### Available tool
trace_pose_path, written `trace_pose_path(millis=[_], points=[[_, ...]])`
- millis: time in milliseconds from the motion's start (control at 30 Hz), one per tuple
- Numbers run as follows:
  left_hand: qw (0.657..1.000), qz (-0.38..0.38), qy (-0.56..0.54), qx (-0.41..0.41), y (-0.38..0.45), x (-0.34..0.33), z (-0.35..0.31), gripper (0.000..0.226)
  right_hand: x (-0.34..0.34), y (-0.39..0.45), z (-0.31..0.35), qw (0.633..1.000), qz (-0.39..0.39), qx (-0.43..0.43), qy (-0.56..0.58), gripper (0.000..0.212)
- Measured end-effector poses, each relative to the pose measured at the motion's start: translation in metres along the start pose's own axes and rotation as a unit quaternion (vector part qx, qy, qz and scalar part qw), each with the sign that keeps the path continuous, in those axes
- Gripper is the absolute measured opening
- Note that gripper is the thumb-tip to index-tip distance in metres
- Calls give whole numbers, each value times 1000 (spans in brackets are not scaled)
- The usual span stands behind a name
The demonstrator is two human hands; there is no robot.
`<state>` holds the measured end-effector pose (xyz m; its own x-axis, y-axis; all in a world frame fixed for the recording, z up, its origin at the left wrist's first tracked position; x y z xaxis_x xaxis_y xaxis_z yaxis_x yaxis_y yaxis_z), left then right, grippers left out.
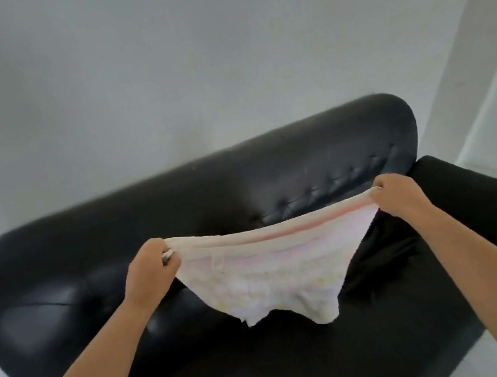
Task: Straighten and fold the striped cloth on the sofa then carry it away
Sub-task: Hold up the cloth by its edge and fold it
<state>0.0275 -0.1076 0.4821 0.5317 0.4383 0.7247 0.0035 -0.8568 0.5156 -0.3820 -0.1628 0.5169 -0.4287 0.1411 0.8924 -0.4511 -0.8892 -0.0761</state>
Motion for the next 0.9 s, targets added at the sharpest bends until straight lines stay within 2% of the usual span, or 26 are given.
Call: trace_pose_path(millis=[100,167,233,333,467,567,633,667,800,833,900], points=[[998,-18,-55,-8,15,-12,-21,29,38,11,-17,992,-46,-27,115,16],[996,-39,-82,-1,24,-15,-31,30,47,19,-33,979,-13,-63,195,14],[996,-18,-88,-21,35,-25,-42,37,50,32,-48,968,5,-95,232,15],[994,18,-102,-21,55,-48,-51,36,46,57,-61,971,9,-105,213,18],[994,23,-104,20,83,-87,-51,33,23,98,-76,978,42,-126,162,25],[991,24,-121,57,101,-115,-53,34,3,119,-79,928,134,-195,287,25],[990,32,-122,60,114,-131,-57,18,-3,127,-83,890,179,-228,353,26],[990,34,-120,58,120,-136,-60,12,-4,134,-84,876,190,-225,382,25],[993,11,-118,22,144,-140,-77,23,13,155,-83,841,192,-151,482,18],[992,4,-124,22,147,-140,-81,22,20,156,-81,848,178,-118,485,17],[988,-15,-149,26,147,-138,-83,18,33,153,-79,892,118,-51,433,13]])
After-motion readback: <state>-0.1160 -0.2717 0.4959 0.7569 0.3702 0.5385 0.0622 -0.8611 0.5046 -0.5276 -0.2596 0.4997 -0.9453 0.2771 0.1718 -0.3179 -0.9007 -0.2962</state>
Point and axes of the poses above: each hand's wrist, its own y-axis towards the middle knuckle, its own x-axis out of the back of the hand, z = x × y, the point moved 9 cm from there along y, towards the middle knuckle, and after that the axes turned 15 degrees about -x, right-handed, at the moved point
